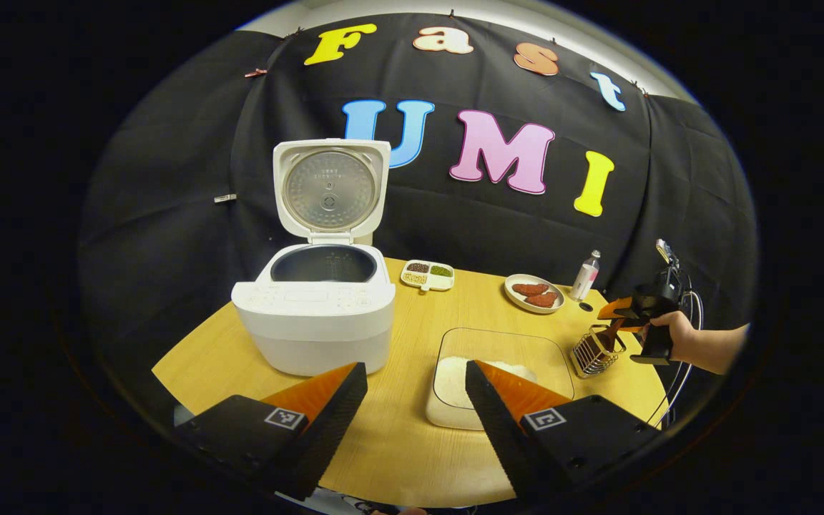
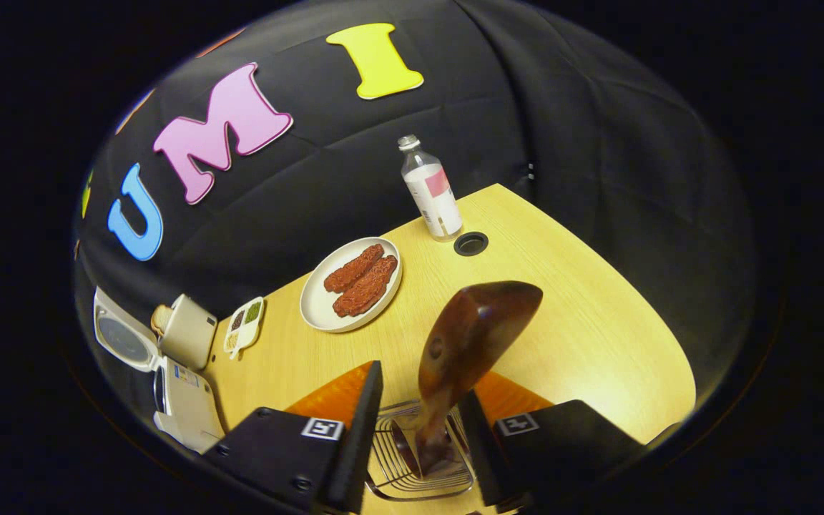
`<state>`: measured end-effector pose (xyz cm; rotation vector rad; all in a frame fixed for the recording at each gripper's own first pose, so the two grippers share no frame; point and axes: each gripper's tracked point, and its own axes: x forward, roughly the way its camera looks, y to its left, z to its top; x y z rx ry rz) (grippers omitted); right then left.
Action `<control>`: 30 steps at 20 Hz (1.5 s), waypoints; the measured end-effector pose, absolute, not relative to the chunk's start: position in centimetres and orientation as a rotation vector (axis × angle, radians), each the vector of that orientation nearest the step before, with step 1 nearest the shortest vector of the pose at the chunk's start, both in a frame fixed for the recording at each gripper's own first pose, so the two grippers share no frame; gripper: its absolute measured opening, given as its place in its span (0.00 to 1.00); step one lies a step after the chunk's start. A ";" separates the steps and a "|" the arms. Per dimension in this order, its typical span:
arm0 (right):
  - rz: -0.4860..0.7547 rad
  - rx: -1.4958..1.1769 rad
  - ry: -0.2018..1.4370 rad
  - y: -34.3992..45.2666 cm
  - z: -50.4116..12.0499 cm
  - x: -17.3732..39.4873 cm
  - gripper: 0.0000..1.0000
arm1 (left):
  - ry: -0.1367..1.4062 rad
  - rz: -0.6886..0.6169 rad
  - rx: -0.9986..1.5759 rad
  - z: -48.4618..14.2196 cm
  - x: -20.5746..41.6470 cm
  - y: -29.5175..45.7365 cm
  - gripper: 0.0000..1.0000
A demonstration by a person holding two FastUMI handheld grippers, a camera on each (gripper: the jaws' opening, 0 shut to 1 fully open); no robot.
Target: Close the left gripper, press the button to open the rice cooker; take a wooden spoon from the chopstick holder with the right hand, scoop a spoonful of rice and pour it into the rice cooker, then put the wooden spoon back into the chopstick holder.
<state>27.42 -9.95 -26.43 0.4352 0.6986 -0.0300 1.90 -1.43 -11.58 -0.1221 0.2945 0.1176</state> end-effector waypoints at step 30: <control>0.018 0.369 0.431 3.1 -8.5 14.8 0.16 | 0.191 -0.073 -0.009 -9.4 -1.2 7.1 0.96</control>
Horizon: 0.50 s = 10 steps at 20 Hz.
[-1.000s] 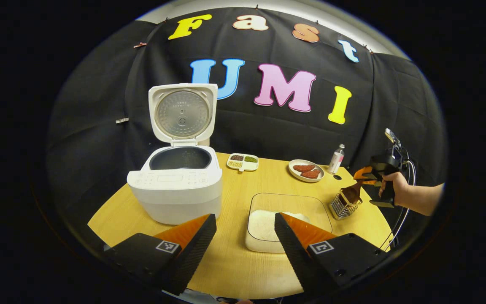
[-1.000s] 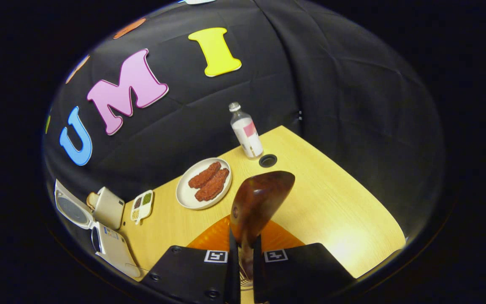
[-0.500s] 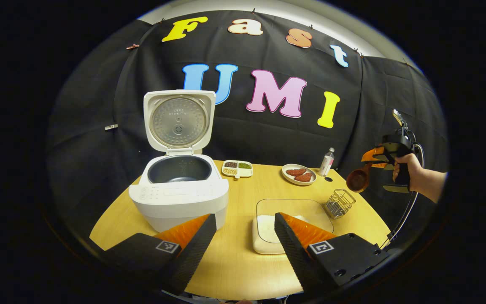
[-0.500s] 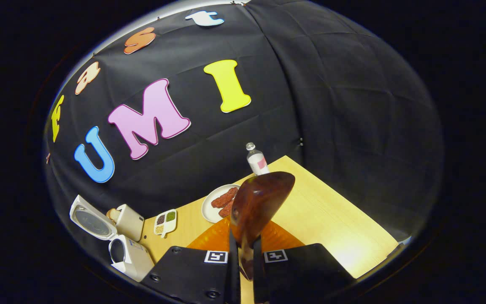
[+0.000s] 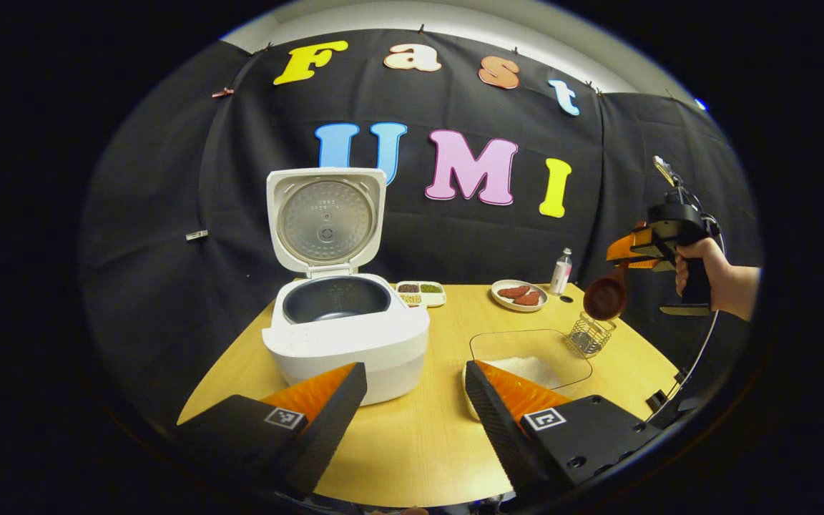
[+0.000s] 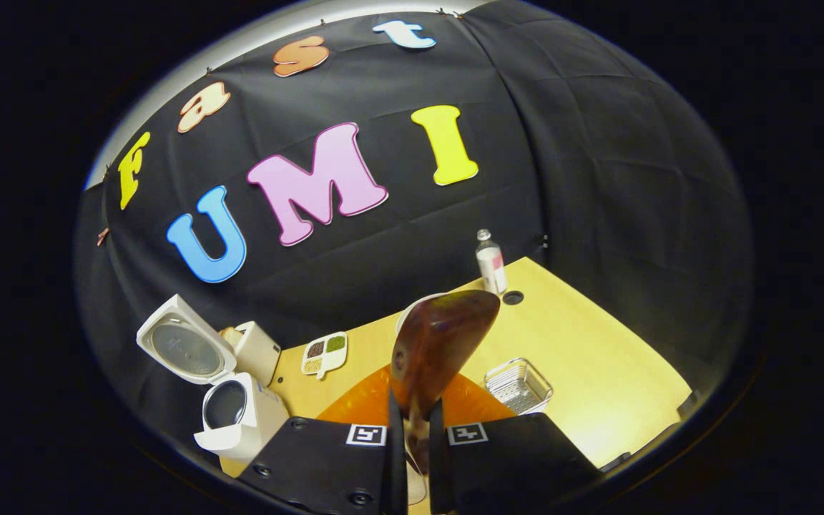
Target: Close the left gripper, press the button to open the rice cooker; take a wooden spoon from the chopstick holder with the right hand, scoop a spoonful of rice and pour it into the rice cooker, then put the wooden spoon back into the chopstick holder.
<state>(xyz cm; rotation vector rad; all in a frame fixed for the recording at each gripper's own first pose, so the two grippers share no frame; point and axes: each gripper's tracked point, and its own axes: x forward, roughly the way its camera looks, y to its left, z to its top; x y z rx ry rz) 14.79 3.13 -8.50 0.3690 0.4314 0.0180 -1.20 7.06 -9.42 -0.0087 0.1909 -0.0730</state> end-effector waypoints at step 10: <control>0.010 0.326 0.488 9.8 -16.2 14.2 0.16 | 0.256 -0.097 -0.042 -12.0 -2.3 10.4 0.96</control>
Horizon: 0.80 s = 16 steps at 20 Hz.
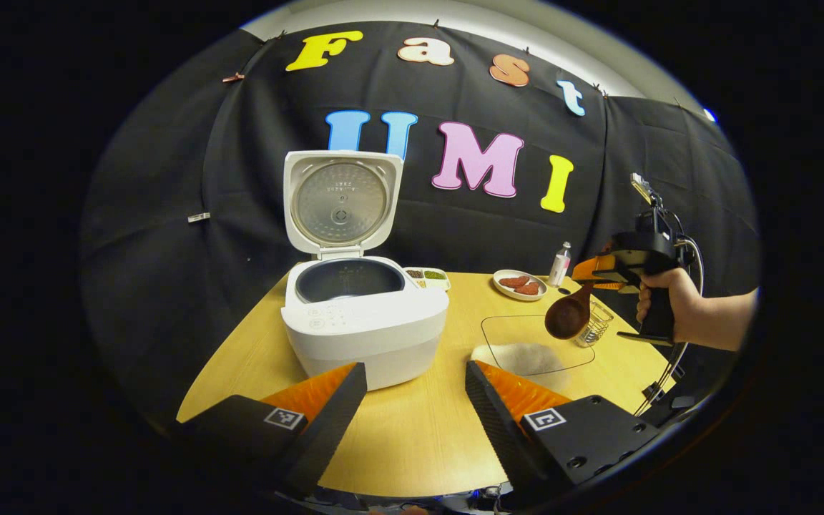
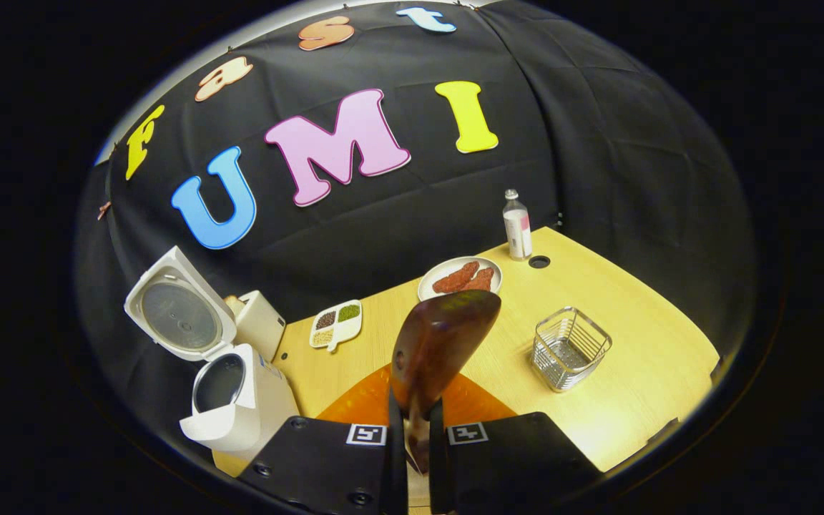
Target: Close the left gripper, press the button to open the rice cooker; take a wooden spoon from the chopstick holder with the right hand, scoop a spoonful of rice and pour it into the rice cooker, then put the wooden spoon back into the chopstick holder.
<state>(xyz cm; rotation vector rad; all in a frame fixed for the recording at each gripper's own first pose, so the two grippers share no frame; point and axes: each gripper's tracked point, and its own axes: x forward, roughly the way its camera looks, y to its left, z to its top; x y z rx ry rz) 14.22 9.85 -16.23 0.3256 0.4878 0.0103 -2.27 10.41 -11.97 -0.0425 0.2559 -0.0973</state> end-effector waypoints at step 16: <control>-0.007 0.106 0.551 13.6 -24.2 9.6 0.16 | 0.296 -0.160 -0.016 -13.7 -1.4 10.6 0.96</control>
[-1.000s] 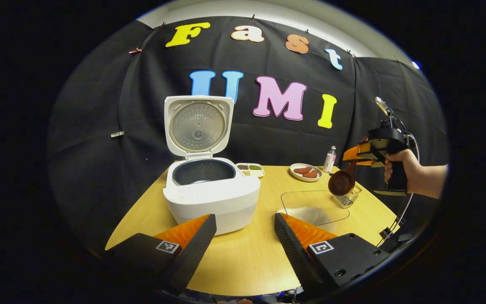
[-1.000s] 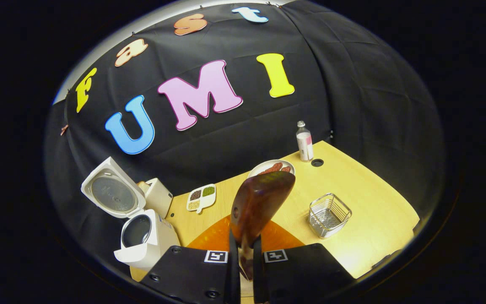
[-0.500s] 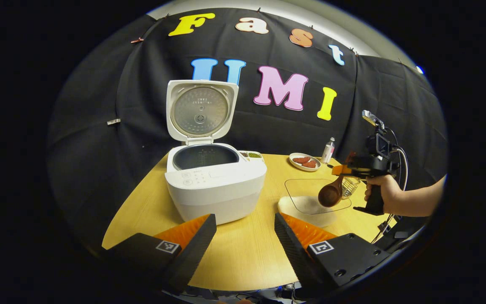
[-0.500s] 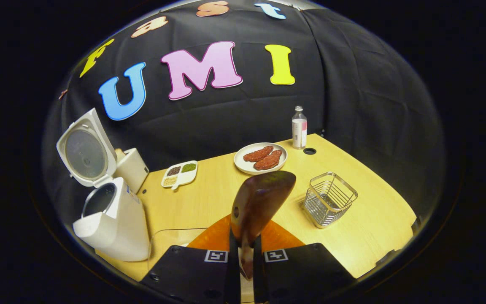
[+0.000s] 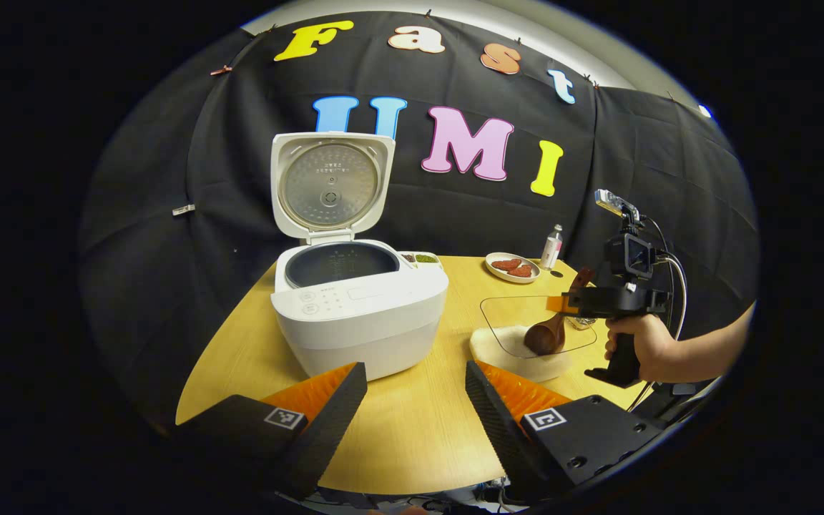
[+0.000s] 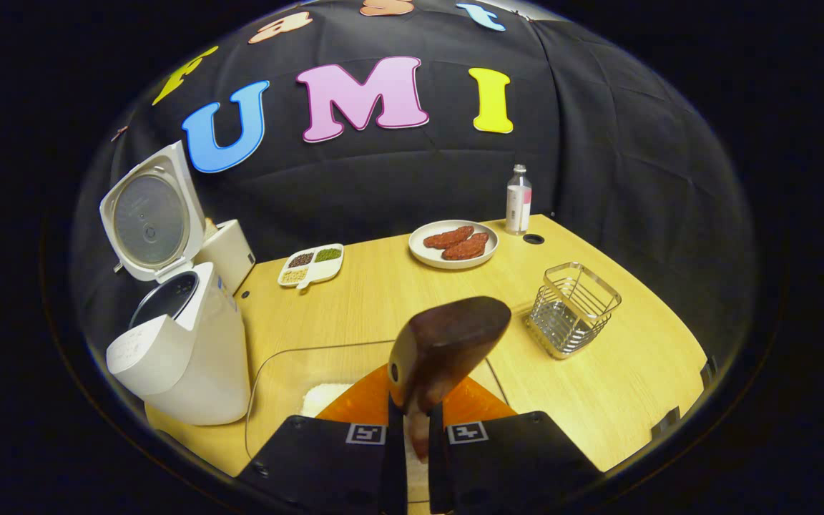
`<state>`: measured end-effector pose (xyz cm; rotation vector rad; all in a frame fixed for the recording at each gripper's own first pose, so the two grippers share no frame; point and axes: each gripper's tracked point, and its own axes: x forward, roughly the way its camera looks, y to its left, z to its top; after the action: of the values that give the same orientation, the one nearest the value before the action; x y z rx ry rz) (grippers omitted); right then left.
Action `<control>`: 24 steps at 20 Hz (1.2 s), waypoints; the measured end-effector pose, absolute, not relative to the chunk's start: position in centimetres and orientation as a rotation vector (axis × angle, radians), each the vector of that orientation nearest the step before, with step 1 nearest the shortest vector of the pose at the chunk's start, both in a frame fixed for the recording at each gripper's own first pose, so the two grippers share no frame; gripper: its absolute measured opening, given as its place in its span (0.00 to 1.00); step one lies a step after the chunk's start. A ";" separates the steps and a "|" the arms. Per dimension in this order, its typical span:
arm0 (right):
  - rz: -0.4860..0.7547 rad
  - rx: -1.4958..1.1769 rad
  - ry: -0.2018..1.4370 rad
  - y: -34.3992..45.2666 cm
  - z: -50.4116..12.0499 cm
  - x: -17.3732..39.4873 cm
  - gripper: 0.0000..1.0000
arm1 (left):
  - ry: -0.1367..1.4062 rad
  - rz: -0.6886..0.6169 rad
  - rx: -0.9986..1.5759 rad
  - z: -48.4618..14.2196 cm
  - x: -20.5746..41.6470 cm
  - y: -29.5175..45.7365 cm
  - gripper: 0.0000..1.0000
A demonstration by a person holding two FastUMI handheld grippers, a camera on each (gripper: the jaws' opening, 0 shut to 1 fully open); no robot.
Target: Close the left gripper, press the button to open the rice cooker; take a wooden spoon from the chopstick holder with the right hand, scoop a spoonful of rice and pour it into the rice cooker, then put the wooden spoon back into the chopstick holder.
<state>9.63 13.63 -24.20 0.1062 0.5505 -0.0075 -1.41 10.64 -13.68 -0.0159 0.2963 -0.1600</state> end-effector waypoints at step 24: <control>0.053 0.755 0.895 20.1 -24.6 5.2 0.17 | 0.273 -0.049 -0.092 -13.1 -2.6 12.8 0.96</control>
<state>5.22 20.15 -24.58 0.7547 0.8945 0.0527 -2.61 12.81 -13.08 -0.0923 0.2728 -0.0494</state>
